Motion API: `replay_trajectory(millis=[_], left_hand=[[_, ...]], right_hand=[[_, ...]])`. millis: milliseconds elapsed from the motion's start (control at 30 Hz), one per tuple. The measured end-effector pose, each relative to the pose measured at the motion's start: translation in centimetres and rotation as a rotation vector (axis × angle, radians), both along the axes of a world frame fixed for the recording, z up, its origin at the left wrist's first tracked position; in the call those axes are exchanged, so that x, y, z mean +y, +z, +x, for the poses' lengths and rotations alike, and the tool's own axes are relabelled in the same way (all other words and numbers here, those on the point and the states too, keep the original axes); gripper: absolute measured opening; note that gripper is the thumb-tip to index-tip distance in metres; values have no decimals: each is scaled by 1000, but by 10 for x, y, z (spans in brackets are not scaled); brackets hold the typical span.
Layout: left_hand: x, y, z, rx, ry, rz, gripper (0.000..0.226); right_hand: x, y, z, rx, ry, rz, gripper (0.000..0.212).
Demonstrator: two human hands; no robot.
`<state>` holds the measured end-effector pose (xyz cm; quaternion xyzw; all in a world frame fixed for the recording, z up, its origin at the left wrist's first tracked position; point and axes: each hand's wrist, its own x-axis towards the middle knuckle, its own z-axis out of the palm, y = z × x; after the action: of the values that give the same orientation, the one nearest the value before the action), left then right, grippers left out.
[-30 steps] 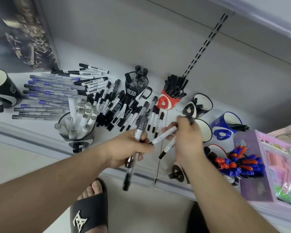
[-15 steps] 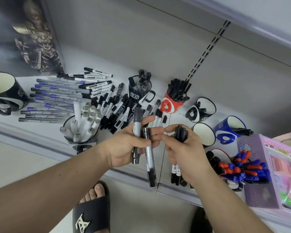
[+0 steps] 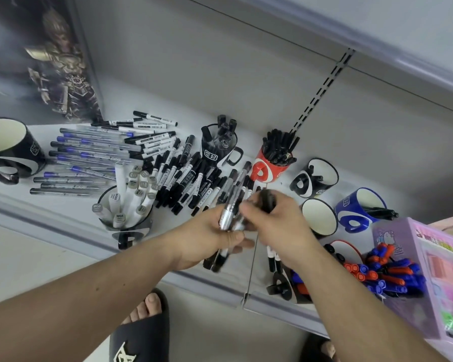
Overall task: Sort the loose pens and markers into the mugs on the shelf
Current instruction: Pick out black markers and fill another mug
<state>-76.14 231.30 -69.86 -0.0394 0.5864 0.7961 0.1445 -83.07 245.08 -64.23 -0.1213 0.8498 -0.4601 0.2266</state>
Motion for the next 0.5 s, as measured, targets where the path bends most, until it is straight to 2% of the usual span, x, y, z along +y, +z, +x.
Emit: replay_trajectory(millis=[67,167,200,267,333,367,433,500], left_hand=[[-1,-3,0,-71,-44,-52,21],[1,-5,-3,-89,-33,-178,17],[0,-7,-5,-65,-32,-289,18],[-4,-9,-10,38,-65,-675,19],[-6,-9,-15,137,-101,-1086,33],[-6,-7,-17,163,-116,-1229,38],[-5,-3,-22,205,-137,-1415,40],[-5,-2,-28,251,-124,-1495,41]], right_hand=[[0,3,-8,-89,-109,-158,17],[-3,4,-12,-122,-119,-167,14],[-4,4,-12,-153,-124,-176,12],[-7,4,-16,-207,-121,-146,19],[-12,-1,-18,-206,-94,-9,28],[-15,-5,-19,-186,-90,49,30],[-19,-13,-23,-141,-112,95,32],[-20,-17,-30,-140,-115,64,31]])
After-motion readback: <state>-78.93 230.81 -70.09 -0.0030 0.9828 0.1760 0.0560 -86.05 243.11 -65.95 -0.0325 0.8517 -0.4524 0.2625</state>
